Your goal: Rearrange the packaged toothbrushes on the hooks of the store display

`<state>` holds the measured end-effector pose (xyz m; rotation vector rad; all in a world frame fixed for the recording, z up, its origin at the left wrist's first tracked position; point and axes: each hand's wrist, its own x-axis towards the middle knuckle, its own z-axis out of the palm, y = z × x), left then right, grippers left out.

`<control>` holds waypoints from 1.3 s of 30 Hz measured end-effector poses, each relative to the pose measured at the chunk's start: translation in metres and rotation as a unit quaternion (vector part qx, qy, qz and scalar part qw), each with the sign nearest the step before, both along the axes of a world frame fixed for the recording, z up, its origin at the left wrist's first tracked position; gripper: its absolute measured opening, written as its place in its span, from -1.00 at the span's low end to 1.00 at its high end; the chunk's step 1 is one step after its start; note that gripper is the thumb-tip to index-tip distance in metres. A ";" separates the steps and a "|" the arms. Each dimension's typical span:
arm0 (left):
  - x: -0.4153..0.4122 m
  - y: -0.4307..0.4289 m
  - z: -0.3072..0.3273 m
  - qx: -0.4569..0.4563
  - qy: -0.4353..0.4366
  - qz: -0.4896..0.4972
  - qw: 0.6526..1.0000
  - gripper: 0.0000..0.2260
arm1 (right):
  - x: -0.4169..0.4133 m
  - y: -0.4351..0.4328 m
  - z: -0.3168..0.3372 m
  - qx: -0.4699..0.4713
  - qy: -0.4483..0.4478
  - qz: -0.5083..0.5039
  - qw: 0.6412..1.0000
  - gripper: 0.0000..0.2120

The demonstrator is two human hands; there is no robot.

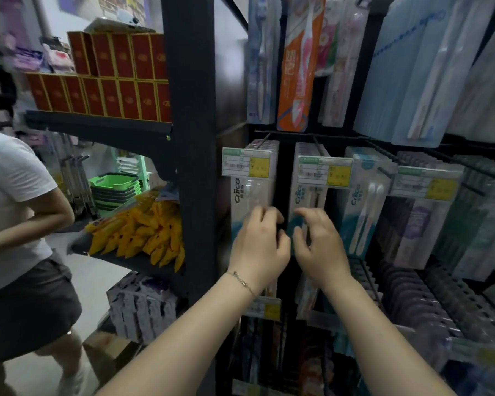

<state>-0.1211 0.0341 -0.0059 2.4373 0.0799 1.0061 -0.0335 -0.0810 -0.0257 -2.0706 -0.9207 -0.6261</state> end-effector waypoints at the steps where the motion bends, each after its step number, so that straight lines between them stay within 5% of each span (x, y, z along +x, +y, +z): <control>1: -0.003 0.006 -0.004 0.007 -0.025 0.018 1.000 -0.82 | -0.003 0.004 0.000 0.004 0.009 0.016 1.000 -0.64; 5: -0.010 0.024 -0.015 -0.051 -0.047 0.066 0.995 -0.59 | -0.021 0.023 0.000 0.046 0.087 0.087 0.991 -0.48; 13: -0.007 0.035 -0.009 -0.211 0.033 -0.016 0.977 -0.21 | -0.032 0.051 -0.006 0.026 0.122 0.115 0.986 -0.26; 34: 0.014 0.057 0.002 -0.231 0.081 -0.071 0.967 -0.23 | -0.016 0.054 0.001 0.039 0.174 0.099 0.979 -0.29; 39: -0.004 0.051 -0.022 -0.173 0.059 -0.016 0.983 -0.34 | -0.020 0.039 -0.008 0.020 0.085 0.012 0.996 -0.46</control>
